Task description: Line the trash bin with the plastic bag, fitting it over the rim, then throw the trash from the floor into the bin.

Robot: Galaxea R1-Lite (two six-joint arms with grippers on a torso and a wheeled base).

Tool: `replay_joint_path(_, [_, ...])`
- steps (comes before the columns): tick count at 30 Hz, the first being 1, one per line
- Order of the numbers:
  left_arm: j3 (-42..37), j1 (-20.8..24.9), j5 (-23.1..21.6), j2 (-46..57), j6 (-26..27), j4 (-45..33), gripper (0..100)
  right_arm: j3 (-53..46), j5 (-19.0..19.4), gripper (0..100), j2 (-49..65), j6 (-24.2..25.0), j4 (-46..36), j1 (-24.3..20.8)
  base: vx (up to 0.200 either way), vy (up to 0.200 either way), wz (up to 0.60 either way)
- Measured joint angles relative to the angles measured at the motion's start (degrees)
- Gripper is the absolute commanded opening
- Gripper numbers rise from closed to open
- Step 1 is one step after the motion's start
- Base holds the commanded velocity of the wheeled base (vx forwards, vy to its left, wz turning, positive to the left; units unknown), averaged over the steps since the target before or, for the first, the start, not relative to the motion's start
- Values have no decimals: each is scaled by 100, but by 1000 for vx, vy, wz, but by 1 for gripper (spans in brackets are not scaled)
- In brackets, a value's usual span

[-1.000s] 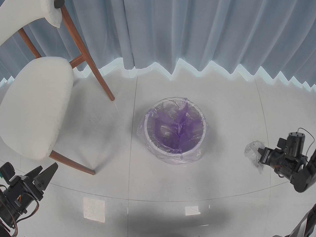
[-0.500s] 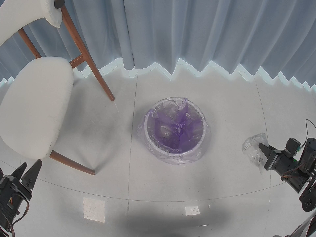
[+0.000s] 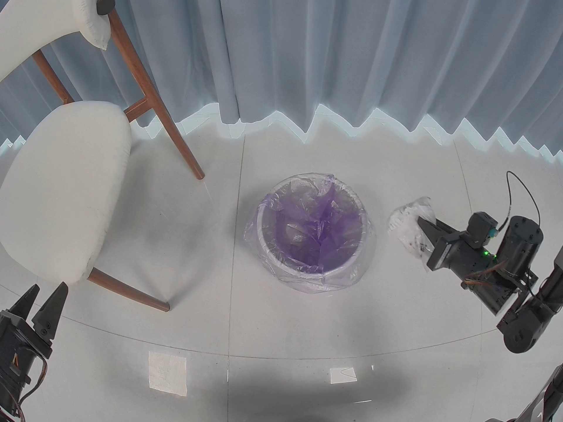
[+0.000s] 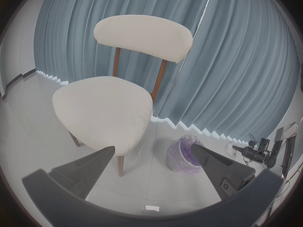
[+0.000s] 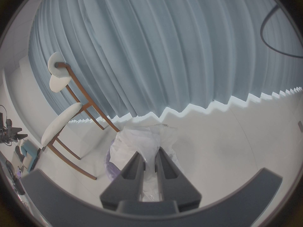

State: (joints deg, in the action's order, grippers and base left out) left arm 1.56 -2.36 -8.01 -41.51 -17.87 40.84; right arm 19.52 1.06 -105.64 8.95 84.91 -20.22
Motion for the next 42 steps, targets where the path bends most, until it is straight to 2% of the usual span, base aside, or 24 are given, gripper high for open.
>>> replay_joint_path(7, [-16, -39, -22, 59, 195, -44, 100, 951, -22, 0, -657, -200, 62, -455, 0, 0, 0])
replay_joint_path(13, [-46, -88, -24, 157, 224, -121, 100, 1446, -17, 0, -1191, -650, 143, -769, 0, 0, 0])
replay_joint_path(25, [-55, -149, -6, 417, 224, -226, 100, 2676, -5, 0, -2093, -619, 180, -839, 0, 0, 0])
replay_joint_path(34, [76, -174, 35, 789, 224, -920, 100, 3569, -5, 0, -2751, -641, 163, -866, 0, 0, 0])
replay_joint_path(42, [362, -221, 35, 883, 228, -1033, 100, 3966, -2, 0, -3232, -649, 188, -1001, 0, 0, 0])
